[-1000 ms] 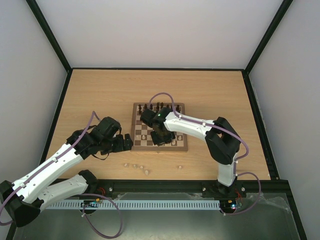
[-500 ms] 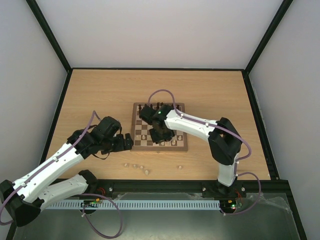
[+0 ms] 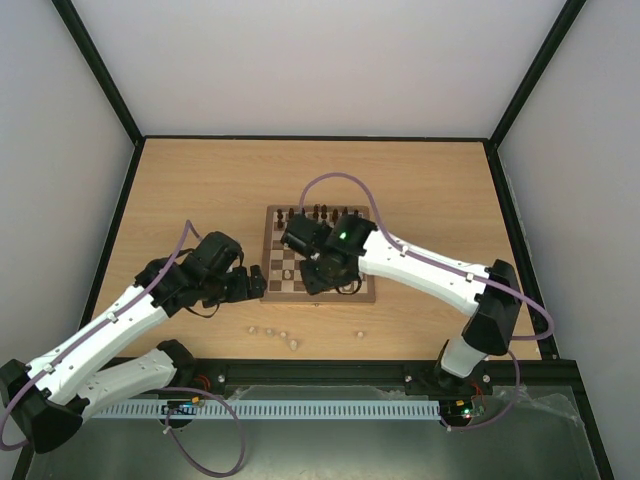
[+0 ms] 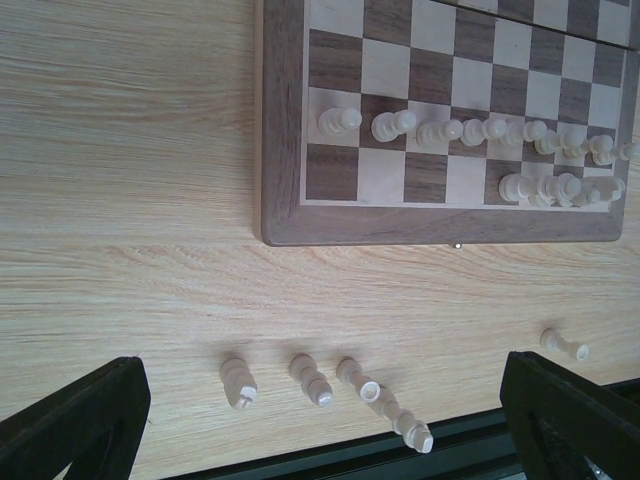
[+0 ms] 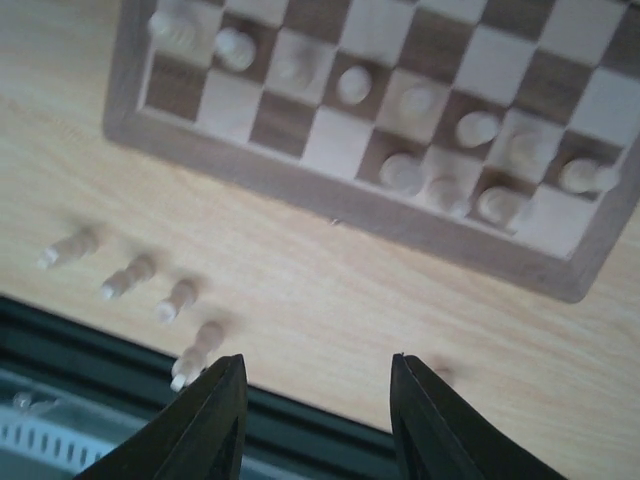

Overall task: Set up the chess pieces on the board
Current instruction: Pick up the chess piece at the center of the board.

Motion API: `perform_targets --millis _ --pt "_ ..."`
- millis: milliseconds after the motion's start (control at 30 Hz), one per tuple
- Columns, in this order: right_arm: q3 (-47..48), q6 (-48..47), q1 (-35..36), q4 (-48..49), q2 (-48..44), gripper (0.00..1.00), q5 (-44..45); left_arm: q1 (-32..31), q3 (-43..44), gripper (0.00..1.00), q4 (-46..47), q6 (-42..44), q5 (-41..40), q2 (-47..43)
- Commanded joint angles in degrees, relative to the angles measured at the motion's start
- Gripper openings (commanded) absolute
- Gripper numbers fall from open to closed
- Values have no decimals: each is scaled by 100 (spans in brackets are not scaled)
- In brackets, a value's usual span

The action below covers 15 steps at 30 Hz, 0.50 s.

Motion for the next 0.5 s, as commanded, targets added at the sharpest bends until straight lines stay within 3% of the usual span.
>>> perform_targets --millis 0,300,467 --pt "-126 604 602 -371 -83 41 -154 67 122 99 -67 68 -78 25" --pt "-401 1141 1556 126 382 52 -441 157 138 99 -242 46 -151 -244" --pt "-336 1050 1870 409 867 53 -489 167 59 99 -390 -68 -182 -523"
